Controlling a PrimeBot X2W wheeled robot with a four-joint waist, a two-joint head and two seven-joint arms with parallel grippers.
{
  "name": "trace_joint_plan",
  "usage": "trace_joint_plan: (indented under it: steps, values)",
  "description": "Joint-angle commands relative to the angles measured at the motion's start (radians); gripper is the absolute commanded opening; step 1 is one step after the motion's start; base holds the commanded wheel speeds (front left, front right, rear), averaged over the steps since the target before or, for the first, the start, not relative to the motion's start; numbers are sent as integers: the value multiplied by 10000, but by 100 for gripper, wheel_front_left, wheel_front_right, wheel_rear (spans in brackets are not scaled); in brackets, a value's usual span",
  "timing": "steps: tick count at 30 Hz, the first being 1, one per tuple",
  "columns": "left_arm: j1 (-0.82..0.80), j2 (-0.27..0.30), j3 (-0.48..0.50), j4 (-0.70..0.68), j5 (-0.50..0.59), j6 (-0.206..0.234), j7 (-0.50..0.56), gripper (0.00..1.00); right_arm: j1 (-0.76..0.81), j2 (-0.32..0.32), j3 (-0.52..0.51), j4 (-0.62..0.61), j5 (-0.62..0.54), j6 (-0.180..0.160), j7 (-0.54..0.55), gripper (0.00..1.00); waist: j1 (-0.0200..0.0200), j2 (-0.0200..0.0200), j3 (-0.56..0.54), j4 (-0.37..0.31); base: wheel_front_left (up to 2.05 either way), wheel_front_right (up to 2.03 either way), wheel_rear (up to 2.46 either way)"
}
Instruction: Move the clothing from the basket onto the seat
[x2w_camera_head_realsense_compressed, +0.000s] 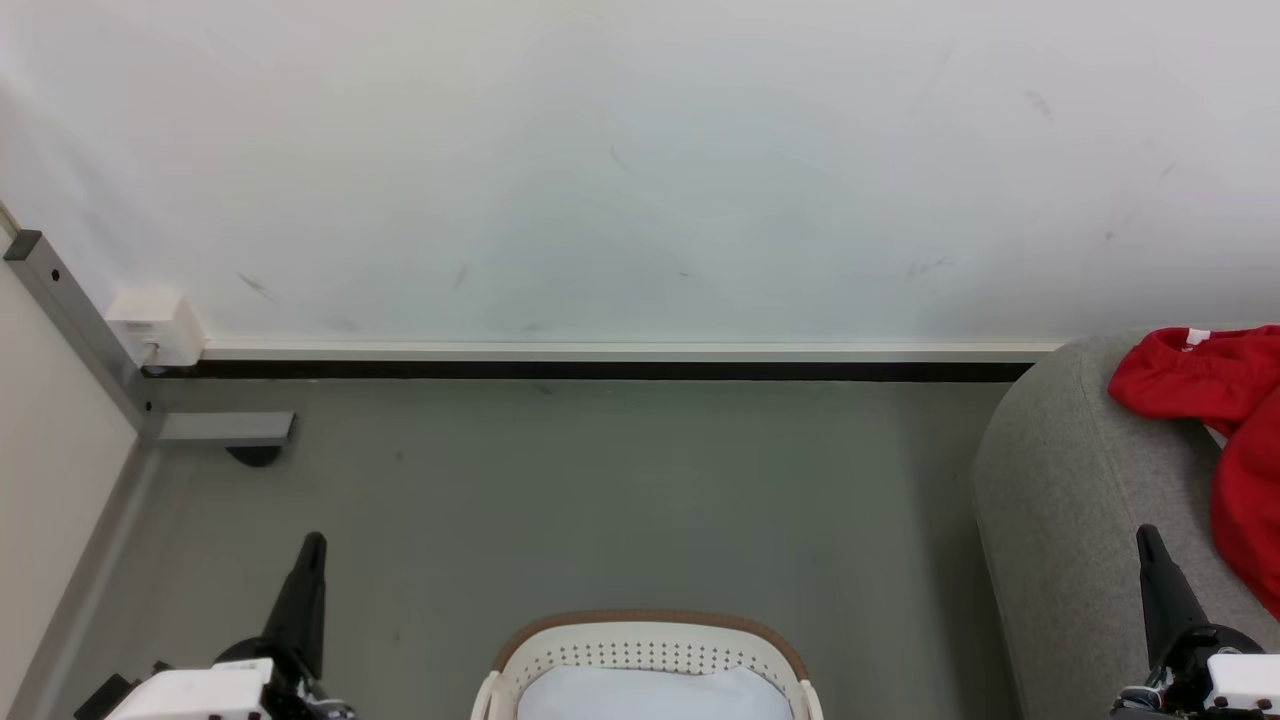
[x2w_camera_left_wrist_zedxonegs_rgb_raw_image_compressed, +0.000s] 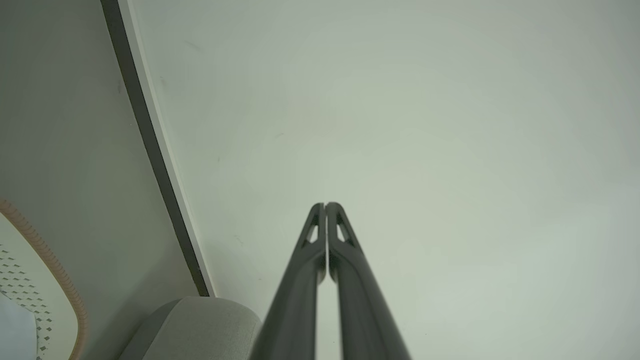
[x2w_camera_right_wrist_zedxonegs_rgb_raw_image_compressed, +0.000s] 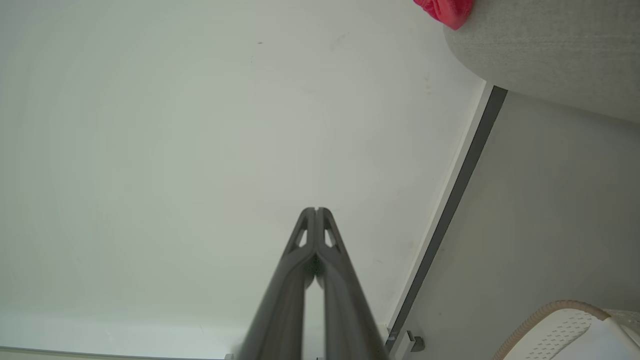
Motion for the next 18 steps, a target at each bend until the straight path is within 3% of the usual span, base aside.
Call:
trace_joint_plan:
  steps: [1,18]
  values:
    - [-59,73,18,-23,-126,-48,45,0,21,14,-46,-51,-75,-21,-5,0,0,0,0,0,0,0,0]
    - [-59,73,18,-23,-127,-49,45,0,20,19,-55,-51,-76,-21,4,0,0,0,0,0,0,0,0]
